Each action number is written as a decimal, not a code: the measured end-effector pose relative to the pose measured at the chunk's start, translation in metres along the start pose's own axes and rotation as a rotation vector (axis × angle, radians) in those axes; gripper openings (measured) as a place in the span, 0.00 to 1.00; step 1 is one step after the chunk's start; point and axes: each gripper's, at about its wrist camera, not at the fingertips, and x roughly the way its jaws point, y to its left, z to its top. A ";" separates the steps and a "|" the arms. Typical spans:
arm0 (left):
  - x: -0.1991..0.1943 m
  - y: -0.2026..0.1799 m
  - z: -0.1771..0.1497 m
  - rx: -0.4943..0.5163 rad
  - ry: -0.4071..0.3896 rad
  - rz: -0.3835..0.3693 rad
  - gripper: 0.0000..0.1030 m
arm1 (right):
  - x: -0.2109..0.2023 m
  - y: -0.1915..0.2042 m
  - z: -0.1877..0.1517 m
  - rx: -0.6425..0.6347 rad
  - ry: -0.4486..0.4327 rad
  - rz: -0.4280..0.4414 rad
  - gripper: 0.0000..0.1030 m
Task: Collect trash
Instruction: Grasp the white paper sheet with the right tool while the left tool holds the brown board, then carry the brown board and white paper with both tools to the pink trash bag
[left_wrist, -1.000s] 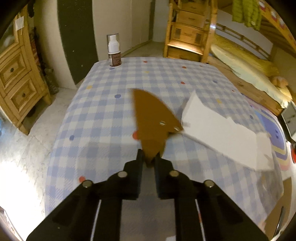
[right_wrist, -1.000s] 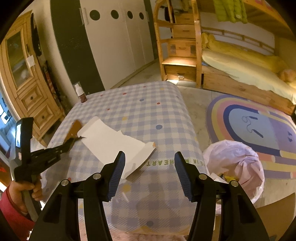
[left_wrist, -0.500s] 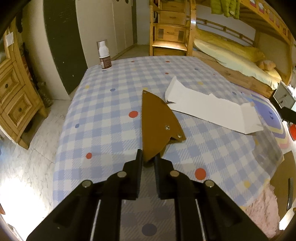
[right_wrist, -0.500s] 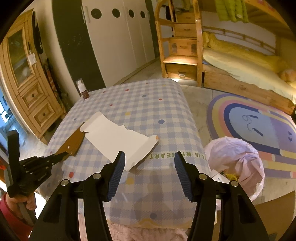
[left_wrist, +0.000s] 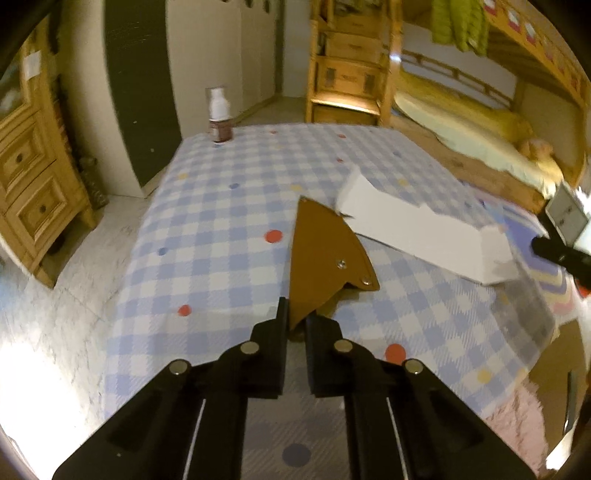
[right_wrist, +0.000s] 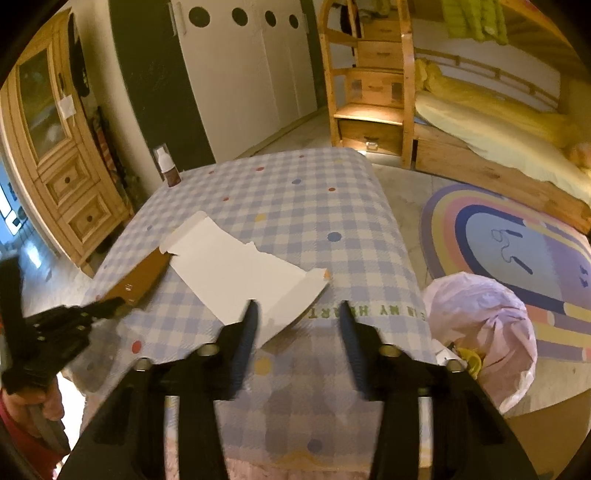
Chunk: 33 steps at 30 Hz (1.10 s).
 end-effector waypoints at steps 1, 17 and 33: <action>-0.005 0.003 0.000 -0.016 -0.012 0.007 0.05 | 0.005 0.001 0.001 -0.001 0.010 0.005 0.34; 0.006 -0.006 -0.012 0.047 0.055 0.066 0.19 | 0.050 -0.003 0.002 0.096 0.122 0.059 0.36; -0.037 0.001 0.004 -0.019 -0.065 0.025 0.03 | -0.024 -0.014 0.024 0.141 -0.136 0.042 0.00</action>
